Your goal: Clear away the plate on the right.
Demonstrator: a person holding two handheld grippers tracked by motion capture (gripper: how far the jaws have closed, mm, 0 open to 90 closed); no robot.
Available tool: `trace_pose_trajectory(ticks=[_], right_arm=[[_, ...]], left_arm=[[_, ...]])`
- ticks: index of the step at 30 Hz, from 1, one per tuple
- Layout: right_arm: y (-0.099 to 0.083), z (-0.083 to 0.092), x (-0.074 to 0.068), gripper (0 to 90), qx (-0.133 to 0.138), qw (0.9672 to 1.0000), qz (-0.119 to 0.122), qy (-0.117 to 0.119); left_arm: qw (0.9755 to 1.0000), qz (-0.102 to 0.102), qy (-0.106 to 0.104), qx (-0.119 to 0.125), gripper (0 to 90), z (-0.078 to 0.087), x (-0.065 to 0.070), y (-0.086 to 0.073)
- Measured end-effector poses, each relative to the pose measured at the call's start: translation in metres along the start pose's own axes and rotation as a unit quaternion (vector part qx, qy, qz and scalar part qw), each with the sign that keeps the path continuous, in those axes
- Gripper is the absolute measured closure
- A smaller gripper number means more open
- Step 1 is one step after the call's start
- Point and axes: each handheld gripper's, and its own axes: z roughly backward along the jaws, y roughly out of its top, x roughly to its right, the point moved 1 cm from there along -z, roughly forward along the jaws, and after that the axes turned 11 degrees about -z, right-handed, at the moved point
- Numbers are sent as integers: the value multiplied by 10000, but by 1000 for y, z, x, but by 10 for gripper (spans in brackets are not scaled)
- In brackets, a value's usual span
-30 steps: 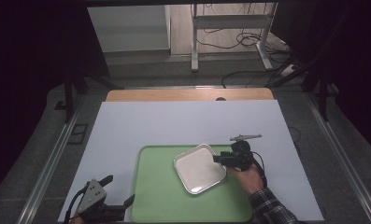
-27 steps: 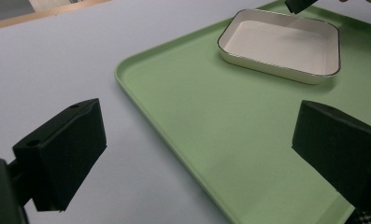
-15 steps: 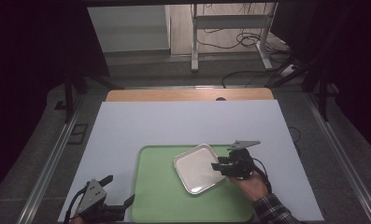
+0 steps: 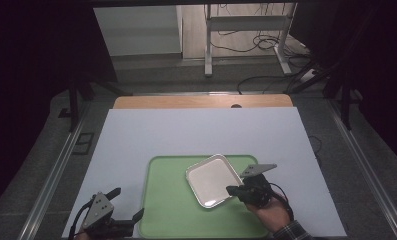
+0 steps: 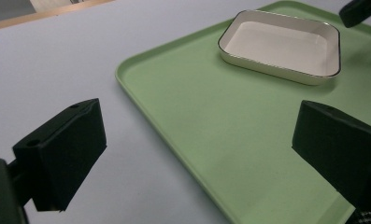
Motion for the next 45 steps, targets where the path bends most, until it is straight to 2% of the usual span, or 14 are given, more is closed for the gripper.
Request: trace_pose_trajectory(ticks=[4, 6, 17, 27, 34, 45], right_arm=[[-8, 0, -7, 899, -63, 9999, 80, 66], [-14, -5, -11, 899, -182, 9997, 165, 65], [-19, -22, -9, 899, -535, 9981, 308, -80], [-13, -33, -15, 898, -485, 9982, 349, 95], [-10, -40, -20, 898, -458, 9982, 356, 146], [-4, -54, -30, 898, -374, 9979, 492, 204]], left_arm=[[10000, -9, 0, -3, 28, 0, 0, 0], [10000, -22, 1, -8, 28, 0, 0, 0], [10000, -41, 1, -18, 28, -1, 0, 0], [10000, -48, 5, -25, 28, -1, 1, 0], [10000, -47, 6, -29, 28, -1, 1, 0], [10000, -48, 8, -35, 28, -1, 1, 0]])
